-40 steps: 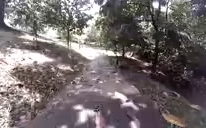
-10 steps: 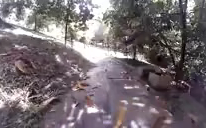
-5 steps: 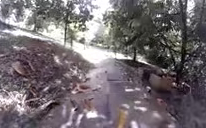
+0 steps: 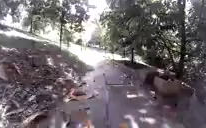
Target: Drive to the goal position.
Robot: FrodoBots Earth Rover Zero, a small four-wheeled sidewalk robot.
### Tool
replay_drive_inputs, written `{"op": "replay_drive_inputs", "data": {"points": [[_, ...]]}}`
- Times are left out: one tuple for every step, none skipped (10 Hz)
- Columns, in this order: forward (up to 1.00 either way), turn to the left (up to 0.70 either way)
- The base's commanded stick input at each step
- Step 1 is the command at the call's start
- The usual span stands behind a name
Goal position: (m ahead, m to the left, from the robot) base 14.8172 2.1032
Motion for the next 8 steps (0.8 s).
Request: {"op": "replay_drive_inputs", "data": {"points": [[0.85, 0.00], [0.85, 0.00], [0.85, 0.00], [0.85, 0.00], [0.85, 0.00], [0.85, 0.00], [0.85, 0.00], [0.85, 0.00]]}}
